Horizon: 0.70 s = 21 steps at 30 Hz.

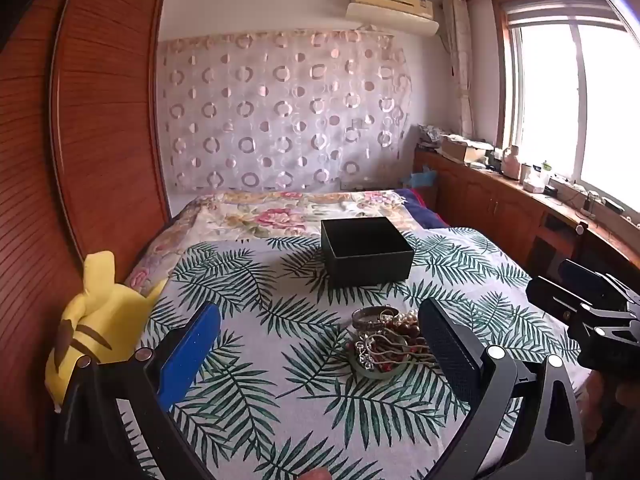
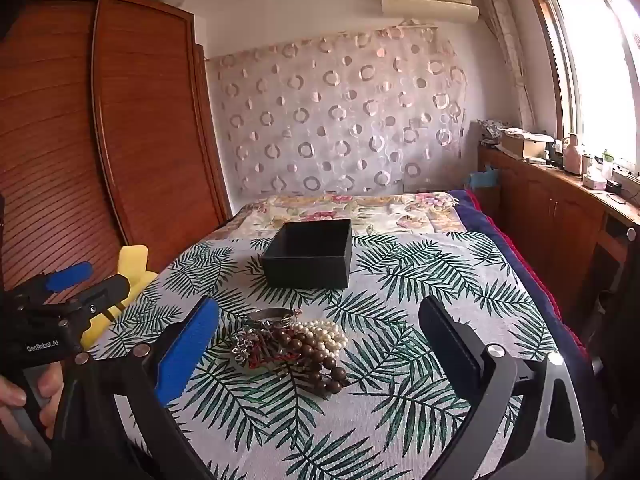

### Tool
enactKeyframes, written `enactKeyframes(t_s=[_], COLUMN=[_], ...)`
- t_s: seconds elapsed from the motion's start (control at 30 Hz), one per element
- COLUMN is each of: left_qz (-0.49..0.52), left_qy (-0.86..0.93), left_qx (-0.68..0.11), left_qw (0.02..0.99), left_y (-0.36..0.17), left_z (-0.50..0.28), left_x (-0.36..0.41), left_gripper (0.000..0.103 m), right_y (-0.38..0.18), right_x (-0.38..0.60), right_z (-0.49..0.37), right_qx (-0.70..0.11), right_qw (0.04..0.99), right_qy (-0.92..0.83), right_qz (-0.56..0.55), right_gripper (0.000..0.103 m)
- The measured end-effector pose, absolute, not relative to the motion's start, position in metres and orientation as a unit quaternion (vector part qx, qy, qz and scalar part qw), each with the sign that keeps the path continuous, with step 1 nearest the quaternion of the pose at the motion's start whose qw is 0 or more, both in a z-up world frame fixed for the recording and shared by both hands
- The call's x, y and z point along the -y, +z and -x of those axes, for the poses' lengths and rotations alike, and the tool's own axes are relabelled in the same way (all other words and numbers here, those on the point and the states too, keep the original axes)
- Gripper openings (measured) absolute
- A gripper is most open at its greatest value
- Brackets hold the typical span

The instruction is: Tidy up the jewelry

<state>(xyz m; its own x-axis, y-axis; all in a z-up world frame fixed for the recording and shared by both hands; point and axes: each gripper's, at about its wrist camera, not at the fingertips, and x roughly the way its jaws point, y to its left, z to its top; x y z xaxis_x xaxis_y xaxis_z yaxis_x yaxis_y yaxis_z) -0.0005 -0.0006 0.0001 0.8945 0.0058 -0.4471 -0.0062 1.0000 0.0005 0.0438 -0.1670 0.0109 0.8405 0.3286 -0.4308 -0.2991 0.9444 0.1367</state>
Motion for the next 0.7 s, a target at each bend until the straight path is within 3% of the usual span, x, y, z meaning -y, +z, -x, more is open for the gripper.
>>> enactKeyframes(t_s=[0.7], left_qz=[0.001], left_qy=[0.004], left_qx=[-0.231], left_qw=[0.973], left_y=[0.0], left_z=[0.0004], left_x=[0.0005], left_gripper=[0.096], right_y=[0.0124], right_x=[0.1676], right_z=[-0.0424], right_qx=[-0.226], right_qw=[0.959], right_qy=[0.165], right_qz=[-0.035], right_gripper=[0.101])
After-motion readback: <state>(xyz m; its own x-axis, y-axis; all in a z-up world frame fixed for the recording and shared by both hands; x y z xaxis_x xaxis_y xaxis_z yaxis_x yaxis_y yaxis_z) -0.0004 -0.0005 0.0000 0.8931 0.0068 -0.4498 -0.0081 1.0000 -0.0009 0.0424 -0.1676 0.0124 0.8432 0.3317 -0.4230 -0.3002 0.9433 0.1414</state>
